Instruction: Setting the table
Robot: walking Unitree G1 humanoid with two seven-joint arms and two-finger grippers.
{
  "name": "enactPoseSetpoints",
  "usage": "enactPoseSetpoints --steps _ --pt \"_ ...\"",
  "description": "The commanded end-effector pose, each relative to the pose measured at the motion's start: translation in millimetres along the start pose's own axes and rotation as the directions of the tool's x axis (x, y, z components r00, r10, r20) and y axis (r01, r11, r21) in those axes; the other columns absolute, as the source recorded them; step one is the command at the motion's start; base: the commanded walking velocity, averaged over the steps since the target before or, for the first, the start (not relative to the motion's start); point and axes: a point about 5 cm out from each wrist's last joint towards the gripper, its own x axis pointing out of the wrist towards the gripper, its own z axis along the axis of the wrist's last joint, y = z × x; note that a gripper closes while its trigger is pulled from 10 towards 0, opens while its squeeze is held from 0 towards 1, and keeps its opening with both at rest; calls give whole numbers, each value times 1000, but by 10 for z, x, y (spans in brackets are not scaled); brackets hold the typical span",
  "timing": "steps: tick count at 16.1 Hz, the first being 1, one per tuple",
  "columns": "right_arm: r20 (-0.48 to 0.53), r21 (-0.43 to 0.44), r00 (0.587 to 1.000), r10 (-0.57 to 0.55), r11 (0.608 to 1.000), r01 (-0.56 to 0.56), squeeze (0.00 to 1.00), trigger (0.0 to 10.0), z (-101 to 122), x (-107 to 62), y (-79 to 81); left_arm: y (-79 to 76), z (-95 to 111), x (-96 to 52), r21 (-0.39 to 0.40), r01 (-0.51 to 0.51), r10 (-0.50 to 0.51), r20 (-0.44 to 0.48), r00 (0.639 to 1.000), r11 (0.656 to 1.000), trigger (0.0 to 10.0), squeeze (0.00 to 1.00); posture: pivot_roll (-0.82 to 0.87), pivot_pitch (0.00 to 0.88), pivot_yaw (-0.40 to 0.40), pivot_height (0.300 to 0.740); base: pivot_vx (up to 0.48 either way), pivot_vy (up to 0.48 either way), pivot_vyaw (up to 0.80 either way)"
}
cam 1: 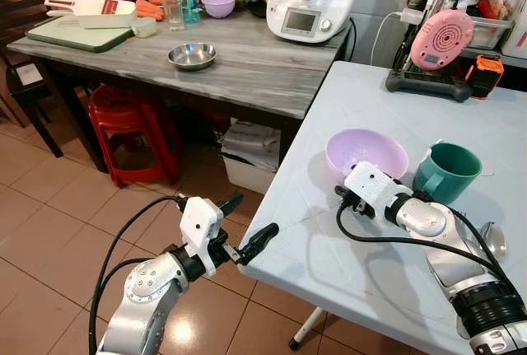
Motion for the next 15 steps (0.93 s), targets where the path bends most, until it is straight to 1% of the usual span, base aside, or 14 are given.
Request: enactPoseSetpoints --steps 1,7,12,14,15 --pt "5 -18 1000 3 1000 -3 0 0 17 -1 -37 19 20 7 11 13 -13 0 1000 1000 10000 0 -11 0 19 740 0 0 0" --pt "0 -44 1000 -7 999 7 0 0 -6 -1 -71 13 23 -6 10 15 -15 -1 1000 1000 10000 0 -6 0 20 740 0 0 0" --pt "10 -44 1000 -3 999 3 0 0 12 0 -39 5 22 -23 13 18 -17 -10 1000 1000 10000 0 -6 0 26 740 0 0 0" --pt "24 -43 1000 -12 999 14 0 0 24 1 -34 2 19 -27 15 18 -18 -12 1000 1000 10000 0 -4 0 29 740 0 0 0" --pt "46 -38 999 -19 999 21 0 0 66 8 -22 4 17 -27 16 16 -16 -13 1000 1000 10000 0 -4 0 29 740 0 0 0"
